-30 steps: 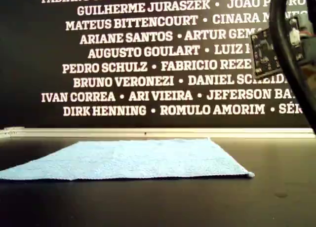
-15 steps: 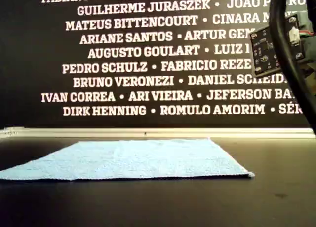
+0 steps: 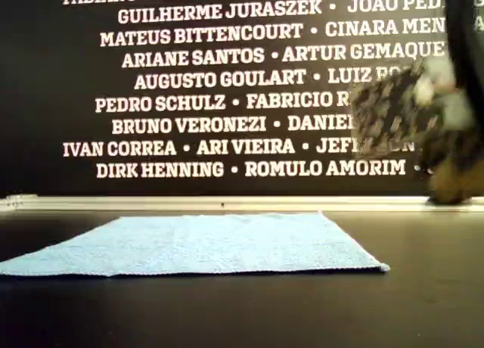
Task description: Fold a cloth
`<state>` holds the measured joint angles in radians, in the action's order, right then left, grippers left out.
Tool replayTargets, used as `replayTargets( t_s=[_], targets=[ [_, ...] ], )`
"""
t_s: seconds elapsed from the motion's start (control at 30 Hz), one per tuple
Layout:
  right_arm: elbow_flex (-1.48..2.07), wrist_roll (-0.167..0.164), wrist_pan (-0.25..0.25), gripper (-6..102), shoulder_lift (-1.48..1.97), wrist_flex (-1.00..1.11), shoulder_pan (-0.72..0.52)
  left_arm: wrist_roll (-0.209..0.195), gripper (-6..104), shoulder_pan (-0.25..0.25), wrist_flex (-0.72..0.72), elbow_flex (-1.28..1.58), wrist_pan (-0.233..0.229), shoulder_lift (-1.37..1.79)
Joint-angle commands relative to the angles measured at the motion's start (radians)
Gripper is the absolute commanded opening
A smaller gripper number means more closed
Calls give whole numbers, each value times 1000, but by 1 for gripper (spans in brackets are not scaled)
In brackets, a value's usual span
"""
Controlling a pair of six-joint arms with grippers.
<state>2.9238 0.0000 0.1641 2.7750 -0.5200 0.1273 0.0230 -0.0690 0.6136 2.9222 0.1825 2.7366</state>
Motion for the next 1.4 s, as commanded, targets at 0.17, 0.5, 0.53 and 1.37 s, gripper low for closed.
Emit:
replayTargets(
  t_s=[0.17, 0.5, 0.53, 1.37],
  targets=[
    [-345, 11, 9, 51, -515, 51, 75, -11, 64, -216, -23, -460, 48, -698],
    [-502, 12, 9, 50, -782, 58, 120, -9, 64, -239, -28, -558, 48, -755],
    [-515, 12, 9, 50, -796, 58, 120, -9, 64, -238, -29, -571, 48, -759],
    [-907, 11, -8, 65, -1289, 58, 115, -11, 64, -241, -192, -525, 51, -937]
  ],
)
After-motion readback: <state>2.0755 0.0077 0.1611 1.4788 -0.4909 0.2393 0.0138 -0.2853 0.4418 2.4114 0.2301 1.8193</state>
